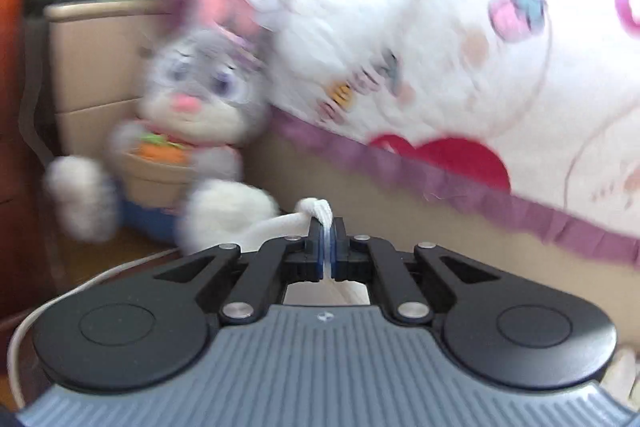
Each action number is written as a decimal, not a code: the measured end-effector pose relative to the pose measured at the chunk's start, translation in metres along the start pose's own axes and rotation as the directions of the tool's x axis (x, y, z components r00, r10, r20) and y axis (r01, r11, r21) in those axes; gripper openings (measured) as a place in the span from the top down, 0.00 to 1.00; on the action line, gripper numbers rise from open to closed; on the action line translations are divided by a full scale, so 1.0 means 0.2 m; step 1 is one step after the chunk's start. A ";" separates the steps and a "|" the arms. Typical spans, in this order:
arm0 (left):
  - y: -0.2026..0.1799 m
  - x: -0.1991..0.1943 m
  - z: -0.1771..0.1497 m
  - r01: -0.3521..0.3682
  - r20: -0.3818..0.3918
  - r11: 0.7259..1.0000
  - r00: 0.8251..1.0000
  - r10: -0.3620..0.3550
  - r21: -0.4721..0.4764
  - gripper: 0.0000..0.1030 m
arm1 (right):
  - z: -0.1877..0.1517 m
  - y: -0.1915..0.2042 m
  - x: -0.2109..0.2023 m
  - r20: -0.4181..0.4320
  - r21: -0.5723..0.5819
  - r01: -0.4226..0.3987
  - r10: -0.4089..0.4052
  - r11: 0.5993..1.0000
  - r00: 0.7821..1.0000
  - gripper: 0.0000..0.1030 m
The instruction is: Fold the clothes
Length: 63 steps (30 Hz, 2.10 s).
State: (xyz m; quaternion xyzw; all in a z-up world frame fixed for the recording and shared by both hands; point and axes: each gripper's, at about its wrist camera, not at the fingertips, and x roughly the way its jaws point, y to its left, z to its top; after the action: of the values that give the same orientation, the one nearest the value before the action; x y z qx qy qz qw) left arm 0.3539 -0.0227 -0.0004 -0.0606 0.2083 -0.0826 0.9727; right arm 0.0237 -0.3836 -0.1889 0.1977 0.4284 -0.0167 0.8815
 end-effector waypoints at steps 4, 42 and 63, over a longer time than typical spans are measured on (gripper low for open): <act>0.29 -0.04 -0.20 -0.156 -0.242 0.967 0.965 0.106 -0.200 0.95 | 0.00 0.01 0.01 -0.001 -0.009 0.010 -0.010 1.000 1.000 0.41; -0.33 -0.58 -0.33 0.099 -0.201 0.895 0.980 -0.011 0.435 0.23 | -0.16 -0.20 -0.47 -0.040 0.119 0.075 -0.071 0.990 0.997 0.43; -0.84 -1.54 -1.24 0.660 -0.716 0.580 0.675 -0.179 0.477 0.23 | -0.77 -0.14 -0.92 -0.421 0.168 -0.170 0.227 0.971 0.878 0.42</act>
State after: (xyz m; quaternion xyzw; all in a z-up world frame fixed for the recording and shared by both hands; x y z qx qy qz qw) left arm -0.0491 -0.1508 -0.0778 0.2947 0.4322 -0.4128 0.7456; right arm -0.2135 -0.3800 -0.1443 0.2945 0.5905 0.0918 0.7458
